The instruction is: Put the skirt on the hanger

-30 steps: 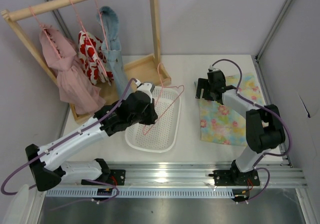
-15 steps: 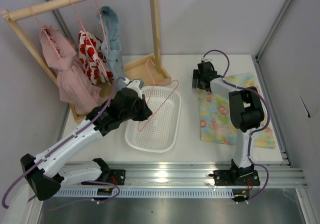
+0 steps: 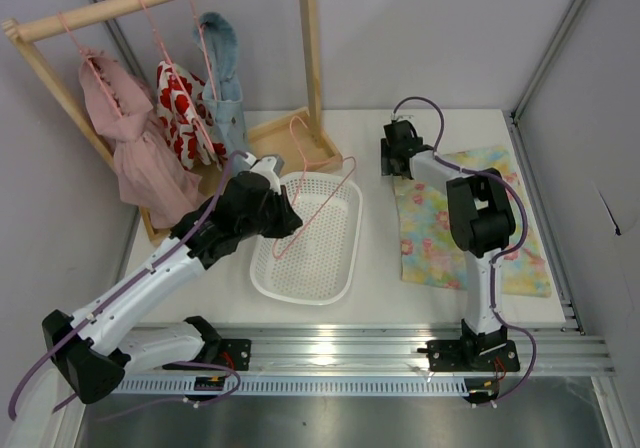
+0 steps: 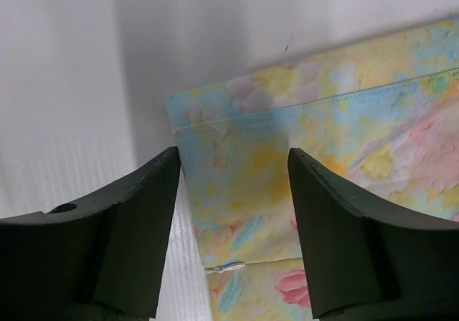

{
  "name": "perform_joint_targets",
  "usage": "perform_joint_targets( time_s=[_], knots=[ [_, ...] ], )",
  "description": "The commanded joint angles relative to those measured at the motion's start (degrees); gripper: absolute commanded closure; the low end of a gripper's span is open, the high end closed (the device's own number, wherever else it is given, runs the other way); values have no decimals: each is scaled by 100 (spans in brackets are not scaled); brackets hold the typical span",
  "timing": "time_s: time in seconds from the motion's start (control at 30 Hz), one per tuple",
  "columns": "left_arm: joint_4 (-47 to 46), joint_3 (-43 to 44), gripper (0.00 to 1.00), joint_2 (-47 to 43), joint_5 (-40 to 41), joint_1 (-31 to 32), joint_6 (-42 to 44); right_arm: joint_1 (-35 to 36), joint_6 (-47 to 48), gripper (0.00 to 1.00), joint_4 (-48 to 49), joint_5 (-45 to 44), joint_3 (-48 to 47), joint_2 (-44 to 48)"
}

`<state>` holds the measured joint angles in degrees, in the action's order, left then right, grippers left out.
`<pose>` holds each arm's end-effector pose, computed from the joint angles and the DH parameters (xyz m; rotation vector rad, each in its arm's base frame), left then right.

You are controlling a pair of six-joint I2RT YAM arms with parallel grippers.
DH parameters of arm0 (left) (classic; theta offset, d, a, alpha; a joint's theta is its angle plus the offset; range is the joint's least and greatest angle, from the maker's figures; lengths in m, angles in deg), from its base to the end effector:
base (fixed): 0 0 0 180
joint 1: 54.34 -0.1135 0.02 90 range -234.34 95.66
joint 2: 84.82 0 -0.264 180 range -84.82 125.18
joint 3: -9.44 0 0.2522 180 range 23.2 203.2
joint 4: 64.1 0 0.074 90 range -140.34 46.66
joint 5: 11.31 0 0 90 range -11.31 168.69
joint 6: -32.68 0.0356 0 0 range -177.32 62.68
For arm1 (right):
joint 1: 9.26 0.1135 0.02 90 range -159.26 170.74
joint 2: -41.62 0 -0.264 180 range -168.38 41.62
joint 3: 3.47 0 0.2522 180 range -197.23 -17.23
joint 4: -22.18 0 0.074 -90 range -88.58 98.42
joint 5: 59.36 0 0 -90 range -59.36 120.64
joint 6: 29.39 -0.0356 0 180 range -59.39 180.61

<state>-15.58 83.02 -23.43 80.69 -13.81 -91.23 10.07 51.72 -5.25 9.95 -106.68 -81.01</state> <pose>0.1744 -0.1475 0.3336 0.1120 2.2876 -0.6690 0.4511 0.1449 0.1737 -0.0444 2.3290 -0.1874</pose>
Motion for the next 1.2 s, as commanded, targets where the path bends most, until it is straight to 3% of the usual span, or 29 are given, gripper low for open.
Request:
perform_joint_targets(
  time_s=[0.0, 0.27, 0.53, 0.7, 1.17],
  knots=[
    [-312, -75, 100, -91, -121, -89, 87, 0, 194, 35, -180, -173, -239, -112],
    [-409, -180, 100, -162, -121, -116, -1, 9, 308, 46, -487, -322, -415, -209],
    [-1214, -575, 100, -223, -437, -116, -378, 9, 124, 74, -794, -322, -459, 107],
    [-2016, -1050, 100, -171, -483, 103, -792, 0, 141, 100, -979, 12, -468, 195],
    [-2729, -1446, 100, 330, 335, 1132, -1337, -211, 624, 100, -1349, 161, -618, 556]
  ],
)
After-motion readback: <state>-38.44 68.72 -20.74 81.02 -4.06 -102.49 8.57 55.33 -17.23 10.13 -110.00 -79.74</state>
